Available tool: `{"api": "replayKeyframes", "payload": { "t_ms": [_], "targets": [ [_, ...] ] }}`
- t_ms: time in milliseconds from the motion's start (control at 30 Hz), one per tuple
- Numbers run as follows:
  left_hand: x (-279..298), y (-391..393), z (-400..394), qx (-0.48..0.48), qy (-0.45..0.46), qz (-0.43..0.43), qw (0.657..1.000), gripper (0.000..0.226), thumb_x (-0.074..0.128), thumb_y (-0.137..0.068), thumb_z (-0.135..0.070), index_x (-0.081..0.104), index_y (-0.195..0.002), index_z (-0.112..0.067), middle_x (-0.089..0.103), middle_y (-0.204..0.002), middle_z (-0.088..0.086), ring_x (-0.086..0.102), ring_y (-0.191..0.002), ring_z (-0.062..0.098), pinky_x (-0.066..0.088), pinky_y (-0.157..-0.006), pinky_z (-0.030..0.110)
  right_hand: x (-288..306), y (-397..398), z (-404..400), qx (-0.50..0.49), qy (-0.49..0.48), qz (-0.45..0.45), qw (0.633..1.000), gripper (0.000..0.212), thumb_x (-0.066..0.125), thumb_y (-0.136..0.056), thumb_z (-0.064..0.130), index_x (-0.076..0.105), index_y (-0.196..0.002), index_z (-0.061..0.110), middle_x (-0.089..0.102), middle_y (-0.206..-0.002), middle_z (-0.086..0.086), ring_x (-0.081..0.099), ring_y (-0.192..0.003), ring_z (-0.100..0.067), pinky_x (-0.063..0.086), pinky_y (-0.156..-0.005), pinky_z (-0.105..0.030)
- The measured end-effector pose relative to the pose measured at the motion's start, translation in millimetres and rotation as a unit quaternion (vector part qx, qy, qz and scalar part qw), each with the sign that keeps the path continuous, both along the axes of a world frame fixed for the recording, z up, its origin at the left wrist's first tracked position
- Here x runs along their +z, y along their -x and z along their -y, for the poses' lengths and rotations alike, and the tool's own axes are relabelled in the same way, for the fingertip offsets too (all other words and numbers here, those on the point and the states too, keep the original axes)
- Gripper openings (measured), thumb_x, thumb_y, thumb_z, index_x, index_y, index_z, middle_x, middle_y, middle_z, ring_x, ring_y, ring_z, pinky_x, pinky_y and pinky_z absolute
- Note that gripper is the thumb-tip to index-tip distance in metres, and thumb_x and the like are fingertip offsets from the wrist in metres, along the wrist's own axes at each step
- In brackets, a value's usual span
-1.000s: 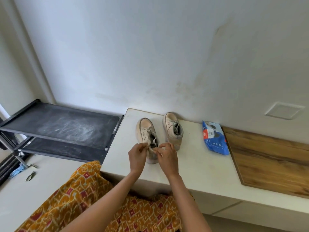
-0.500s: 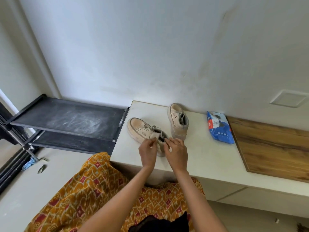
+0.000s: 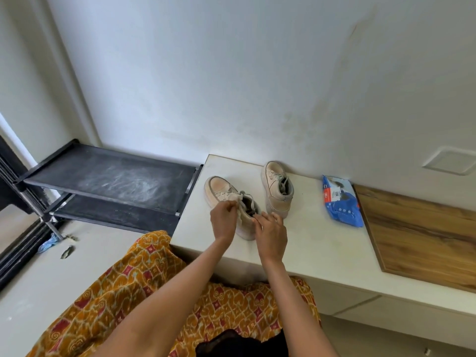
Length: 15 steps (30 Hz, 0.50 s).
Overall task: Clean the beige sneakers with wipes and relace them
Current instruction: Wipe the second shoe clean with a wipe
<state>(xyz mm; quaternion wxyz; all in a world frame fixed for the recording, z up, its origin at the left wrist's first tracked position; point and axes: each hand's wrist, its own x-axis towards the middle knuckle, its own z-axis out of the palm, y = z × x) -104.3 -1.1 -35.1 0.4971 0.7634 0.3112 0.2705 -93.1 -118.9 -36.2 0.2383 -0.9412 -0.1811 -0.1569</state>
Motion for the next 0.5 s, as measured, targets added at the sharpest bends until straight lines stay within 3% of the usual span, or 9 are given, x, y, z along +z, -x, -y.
{"api": "replayKeyframes", "payload": {
  "t_ms": [67,233,400,500],
  "targets": [
    [-7.6,13.8,12.7,-0.03,-0.015,0.036,0.999,0.012,0.063,-0.087,-0.008,0.074,-0.091,-0.006,0.07,-0.084,0.005,0.062,-0.075,0.014,0.041,-0.066,0.007,-2.1,1.8,-0.6,-0.003,-0.011,-0.003,1.0,0.018,0.064,-0.088,0.022,0.073,-0.102,0.016,0.071,-0.108,-0.002,0.057,-0.112,-0.029,0.054,-0.079,-0.039],
    [-19.3,27.3,13.6,-0.123,-0.055,0.053,0.989,0.014,0.066,-0.085,-0.008,0.074,-0.097,-0.01,0.069,-0.089,0.001,0.062,-0.079,0.012,0.05,-0.073,0.02,-5.2,4.4,-2.5,-0.015,-0.031,0.004,0.999,0.018,0.064,-0.089,0.022,0.072,-0.104,0.018,0.071,-0.108,-0.002,0.058,-0.109,-0.029,0.053,-0.078,-0.039],
    [-11.3,2.5,-17.9,0.001,0.026,-0.01,1.0,0.015,0.064,-0.088,-0.017,0.075,-0.089,-0.007,0.073,-0.085,0.009,0.066,-0.08,0.019,0.045,-0.071,0.022,-9.9,2.1,-2.9,0.001,-0.059,-0.057,0.997,0.023,0.058,-0.093,0.023,0.069,-0.112,0.017,0.066,-0.12,-0.004,0.056,-0.114,-0.024,0.052,-0.084,-0.038],
    [-5.4,-13.5,-31.4,0.008,0.03,-0.032,0.999,0.015,0.064,-0.087,-0.016,0.075,-0.092,-0.008,0.073,-0.09,0.01,0.065,-0.087,0.023,0.047,-0.078,0.028,-12.8,-2.0,-2.3,0.026,-0.095,-0.083,0.992,0.024,0.055,-0.094,0.023,0.068,-0.114,0.017,0.064,-0.123,-0.006,0.058,-0.115,-0.022,0.052,-0.085,-0.036]
  ]
}}
